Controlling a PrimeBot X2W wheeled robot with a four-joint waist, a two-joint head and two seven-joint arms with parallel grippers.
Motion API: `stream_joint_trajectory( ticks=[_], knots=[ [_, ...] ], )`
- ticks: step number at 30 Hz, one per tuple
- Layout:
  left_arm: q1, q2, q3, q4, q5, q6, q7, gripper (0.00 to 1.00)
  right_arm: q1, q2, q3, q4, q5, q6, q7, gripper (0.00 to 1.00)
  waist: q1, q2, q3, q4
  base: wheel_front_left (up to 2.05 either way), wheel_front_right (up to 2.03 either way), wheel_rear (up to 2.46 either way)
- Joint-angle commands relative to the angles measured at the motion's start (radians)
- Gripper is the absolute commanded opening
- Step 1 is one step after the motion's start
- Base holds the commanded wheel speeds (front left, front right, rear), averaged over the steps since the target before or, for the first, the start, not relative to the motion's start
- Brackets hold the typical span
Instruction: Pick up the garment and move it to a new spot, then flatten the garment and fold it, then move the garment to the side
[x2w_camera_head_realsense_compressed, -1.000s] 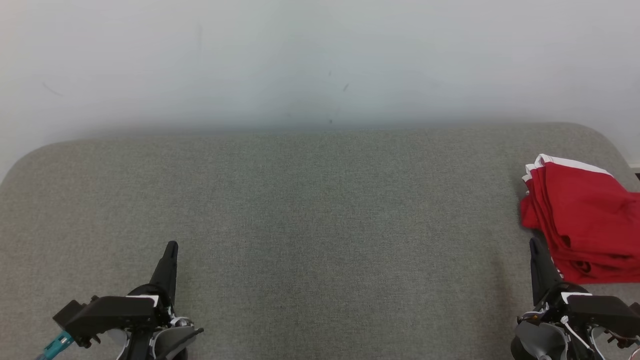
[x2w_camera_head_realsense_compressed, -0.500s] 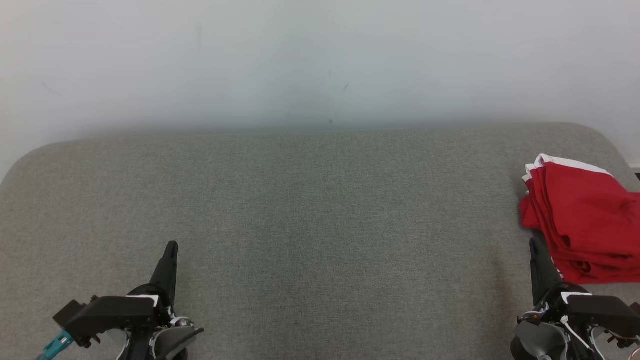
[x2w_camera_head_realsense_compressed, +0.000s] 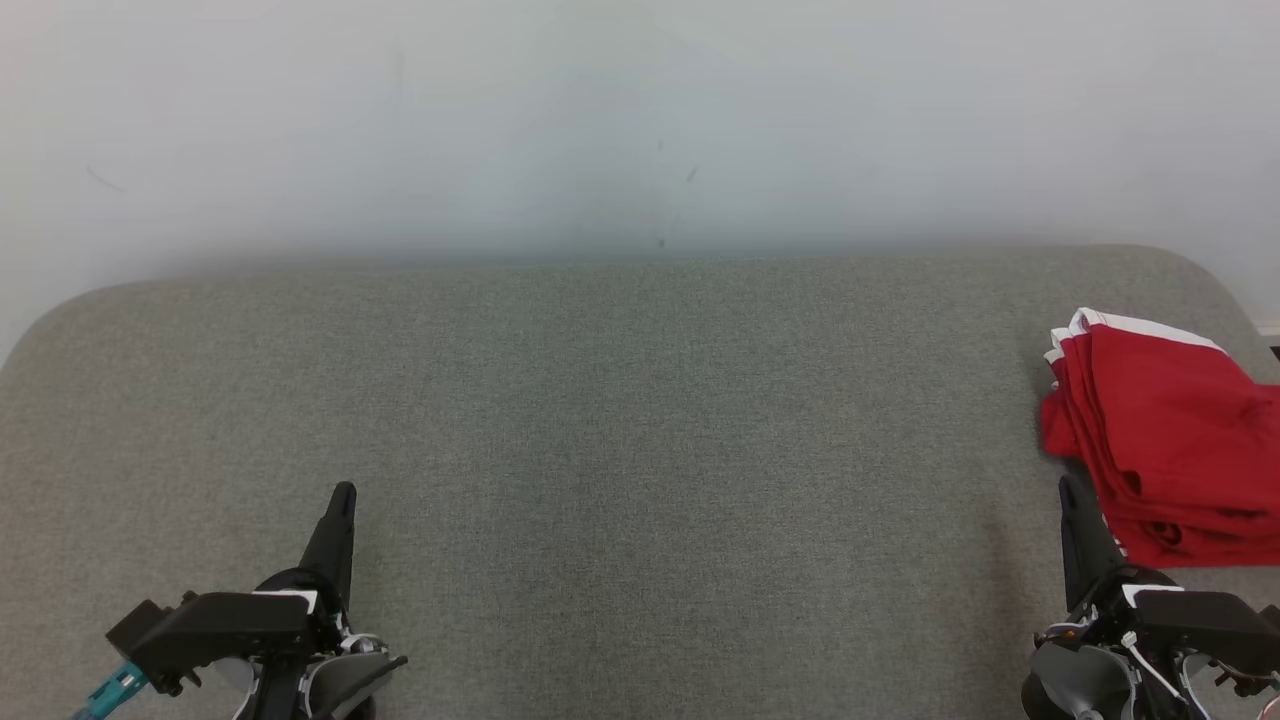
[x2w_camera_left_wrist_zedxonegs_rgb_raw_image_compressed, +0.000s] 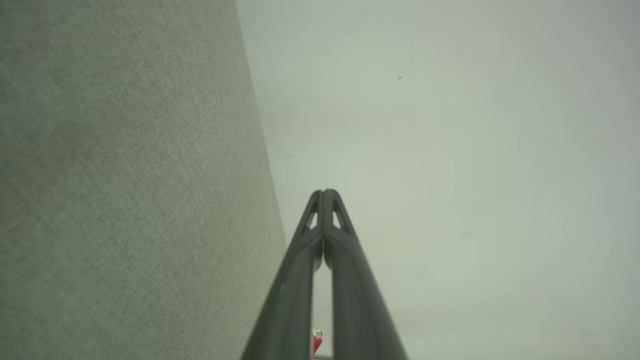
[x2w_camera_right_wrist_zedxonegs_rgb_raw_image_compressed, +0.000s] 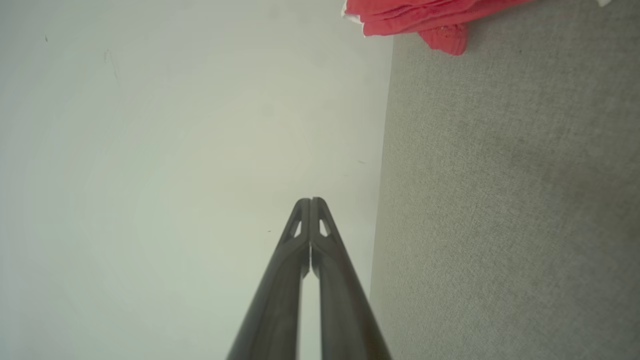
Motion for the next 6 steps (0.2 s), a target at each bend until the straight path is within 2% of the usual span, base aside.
stream_joint_trajectory(
  ticks=[1,6],
  knots=[
    [-0.005,0.003,0.0,0.002,-0.008,-0.003,0.003,0.0,-0.003,0.0,0.0,-0.002,0.007,-0.002,0.003,0.0,0.0,-0.0001,0.0,0.0,0.0,0.0,0.0],
    [-0.005,0.003,0.0,0.002,-0.008,-0.003,0.003,0.0,-0.003,0.0,0.0,-0.002,0.007,-0.002,0.003,0.0,0.0,-0.0001,0.0,0.0,0.0,0.0,0.0]
  ],
)
